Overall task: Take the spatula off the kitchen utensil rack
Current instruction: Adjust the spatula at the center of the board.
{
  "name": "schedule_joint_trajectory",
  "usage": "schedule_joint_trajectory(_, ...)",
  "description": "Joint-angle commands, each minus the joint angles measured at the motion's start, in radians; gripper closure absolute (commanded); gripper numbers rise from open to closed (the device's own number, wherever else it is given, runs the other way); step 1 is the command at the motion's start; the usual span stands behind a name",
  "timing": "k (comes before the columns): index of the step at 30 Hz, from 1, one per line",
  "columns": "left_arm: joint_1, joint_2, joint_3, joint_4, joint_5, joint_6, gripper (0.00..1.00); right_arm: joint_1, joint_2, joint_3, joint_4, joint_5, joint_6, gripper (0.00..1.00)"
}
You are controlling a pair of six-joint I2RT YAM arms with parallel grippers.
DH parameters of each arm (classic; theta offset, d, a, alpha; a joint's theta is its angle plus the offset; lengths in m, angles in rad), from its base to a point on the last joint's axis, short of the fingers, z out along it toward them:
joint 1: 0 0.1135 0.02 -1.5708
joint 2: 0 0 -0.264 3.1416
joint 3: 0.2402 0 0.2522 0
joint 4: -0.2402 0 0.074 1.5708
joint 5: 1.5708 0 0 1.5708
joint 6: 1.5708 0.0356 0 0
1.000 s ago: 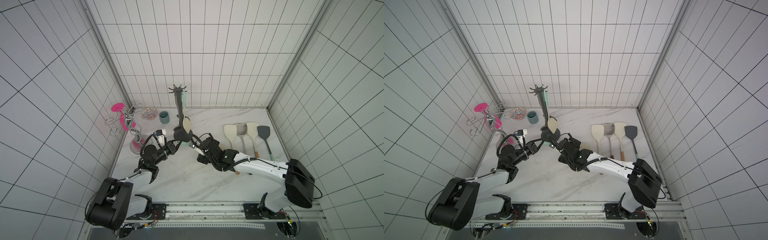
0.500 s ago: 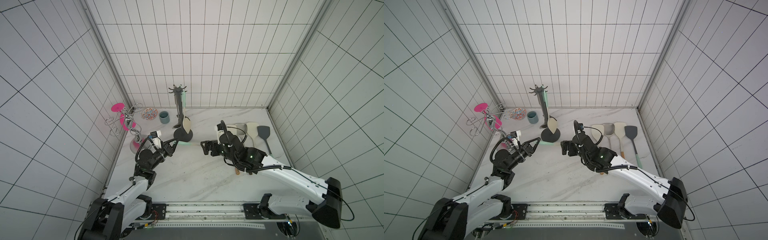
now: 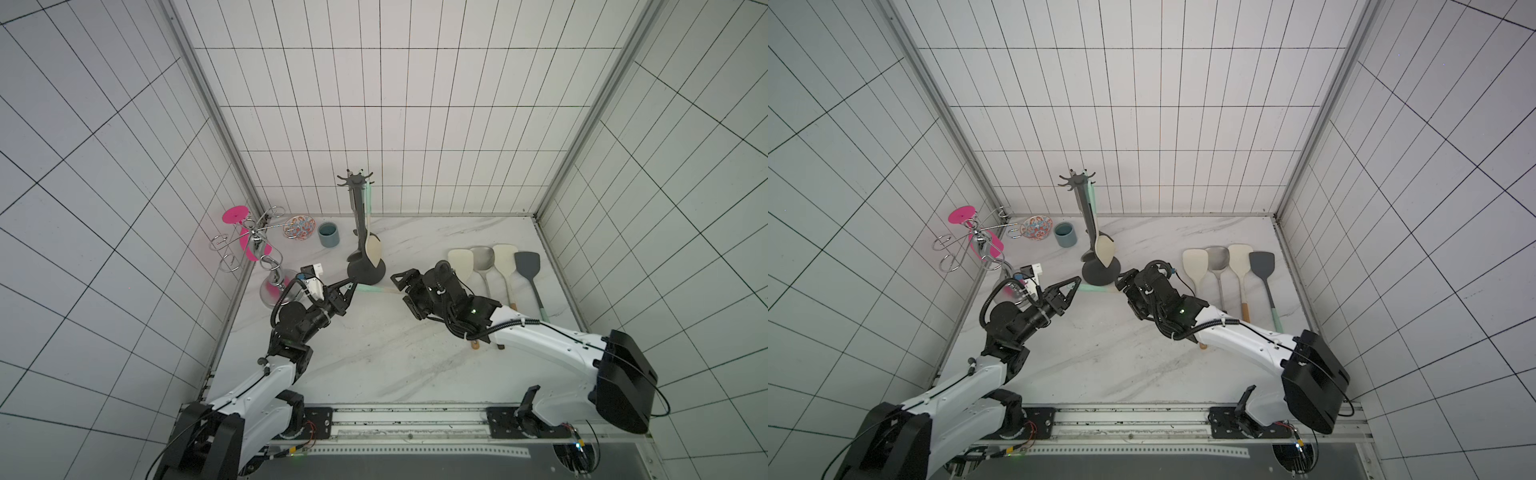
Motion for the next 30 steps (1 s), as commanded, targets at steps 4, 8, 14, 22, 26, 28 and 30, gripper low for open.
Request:
schedule_joint_trajectory(4, -0.020, -0.027, -0.004, 0.024, -0.030, 0.029, 1.00, 0.011, 0.114, 0.039, 0.102, -0.062, 0.232, 0.23)
schedule_joint_trajectory(8, -0.024, -0.037, -0.004, 0.014, -0.037, 0.033, 1.00, 0.014, 0.144, 0.048, 0.130, -0.042, 0.245, 0.50)
schedule_joint_trajectory(14, -0.032, -0.039, -0.006, 0.023, -0.031, 0.031, 1.00, 0.014, 0.149, 0.053, 0.149, -0.006, 0.229, 0.82)
schedule_joint_trajectory(22, -0.043, -0.039, -0.004, 0.042, 0.009, 0.042, 0.79, -0.005, 0.099, 0.058, 0.105, 0.068, 0.160, 1.00)
schedule_joint_trajectory(26, -0.043, -0.050, -0.002, 0.001, -0.014, 0.057, 0.31, -0.040, 0.021, 0.054, 0.015, 0.108, 0.041, 1.00)
schedule_joint_trajectory(28, -0.043, -0.057, -0.001, -0.023, -0.030, 0.063, 0.15, -0.067, -0.023, 0.033, 0.005, 0.109, -0.054, 1.00)
schedule_joint_trajectory(30, -0.043, -0.066, 0.002, -0.058, -0.057, 0.069, 0.03, -0.100, -0.073, 0.008, -0.008, 0.091, -0.181, 1.00)
